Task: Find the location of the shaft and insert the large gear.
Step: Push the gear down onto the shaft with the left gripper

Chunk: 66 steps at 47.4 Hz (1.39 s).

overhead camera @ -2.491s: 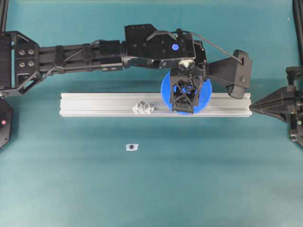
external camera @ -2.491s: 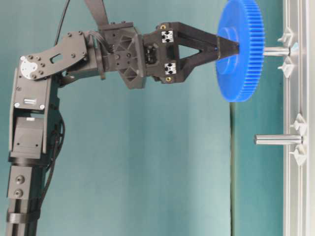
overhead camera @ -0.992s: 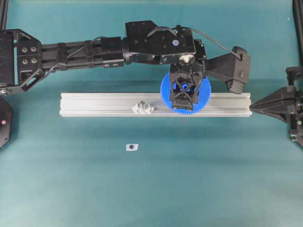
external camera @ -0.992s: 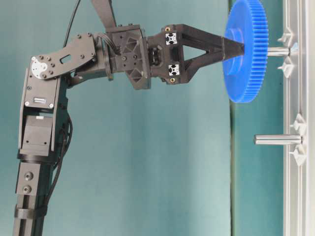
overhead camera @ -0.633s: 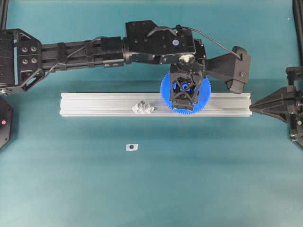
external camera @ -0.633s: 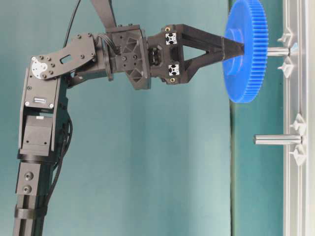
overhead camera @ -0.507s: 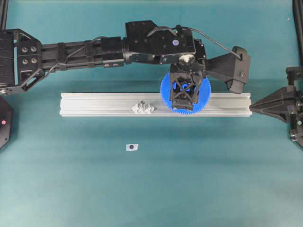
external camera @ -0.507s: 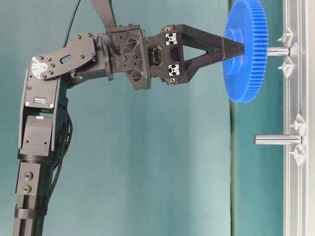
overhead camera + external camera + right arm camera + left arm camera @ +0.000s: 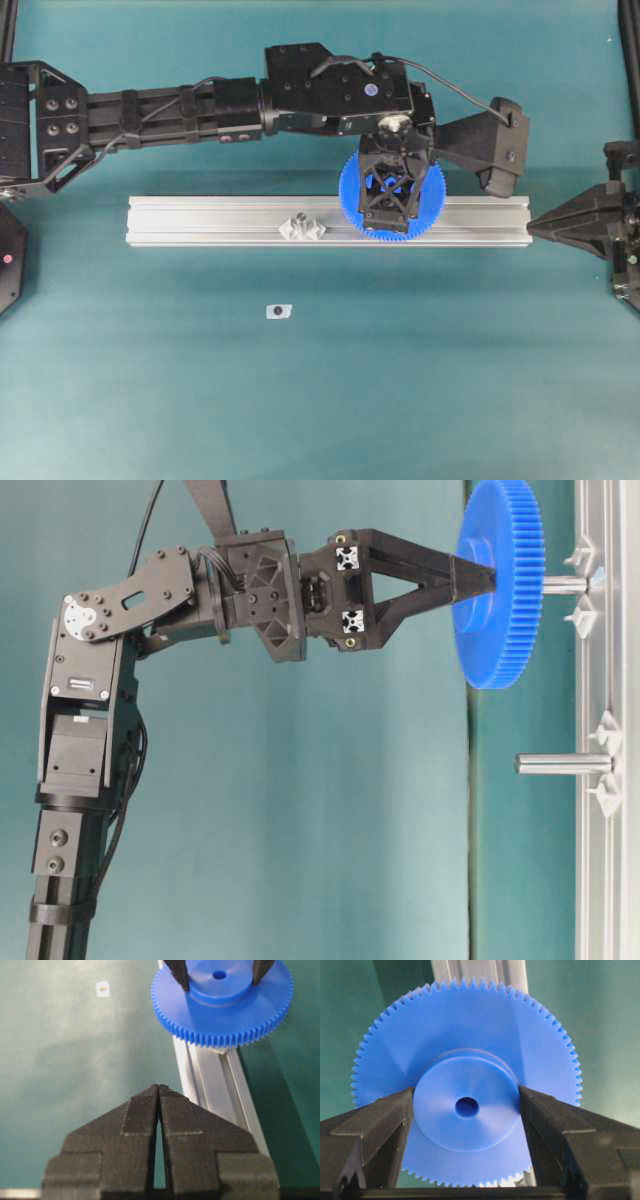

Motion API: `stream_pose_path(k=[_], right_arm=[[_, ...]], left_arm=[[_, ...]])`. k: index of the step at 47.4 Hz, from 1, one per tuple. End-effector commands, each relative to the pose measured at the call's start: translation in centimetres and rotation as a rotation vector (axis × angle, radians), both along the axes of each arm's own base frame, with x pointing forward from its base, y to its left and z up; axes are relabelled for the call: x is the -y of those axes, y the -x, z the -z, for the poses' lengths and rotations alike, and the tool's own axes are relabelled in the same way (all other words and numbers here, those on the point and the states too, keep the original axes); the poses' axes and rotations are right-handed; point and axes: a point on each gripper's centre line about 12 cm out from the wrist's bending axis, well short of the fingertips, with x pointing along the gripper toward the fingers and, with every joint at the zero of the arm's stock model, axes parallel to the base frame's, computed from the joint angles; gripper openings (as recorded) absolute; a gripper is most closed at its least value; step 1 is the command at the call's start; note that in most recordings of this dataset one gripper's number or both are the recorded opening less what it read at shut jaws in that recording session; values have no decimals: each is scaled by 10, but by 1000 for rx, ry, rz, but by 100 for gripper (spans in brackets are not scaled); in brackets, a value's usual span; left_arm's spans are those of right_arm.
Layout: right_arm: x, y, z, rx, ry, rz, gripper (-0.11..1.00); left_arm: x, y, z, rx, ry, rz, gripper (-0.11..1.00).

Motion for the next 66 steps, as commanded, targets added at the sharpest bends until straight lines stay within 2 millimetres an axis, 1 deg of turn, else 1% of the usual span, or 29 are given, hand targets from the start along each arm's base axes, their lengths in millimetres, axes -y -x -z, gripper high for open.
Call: stream_pose_path(k=[1,4,8,9,15,24,47,56,66], right_arm=[[1,-2,-5,13,-8,7,2],[1,-2,-5,13,-8,7,2],[1,-2,-5,16,-6,6,2],[0,-2,-5,14,-8,5,2],[1,-2,-5,14,-6,6,2],[1,-2,-6,17,-6,6,2],[0,-1,-6,10,-8,6,2],[0,0,-7,13,-8,5,2],[0,0,-7,6,-8,4,2]], left_arm=[[-17,2,-30,69,-17,-29,71],[-16,2,-30,69,-17,-28,73],[-14,1,-30,70,-18,-23,85],[-13,1,-30,72,-18,-21,85],[-12,1,-33,78,-19,-17,83],[-11,0,-35,82,-19,-18,83],[11,0,-35,64,-9,2,83],[11,1,-40,67,-9,-1,83],[11,1,-39,66,-8,-4,83]])
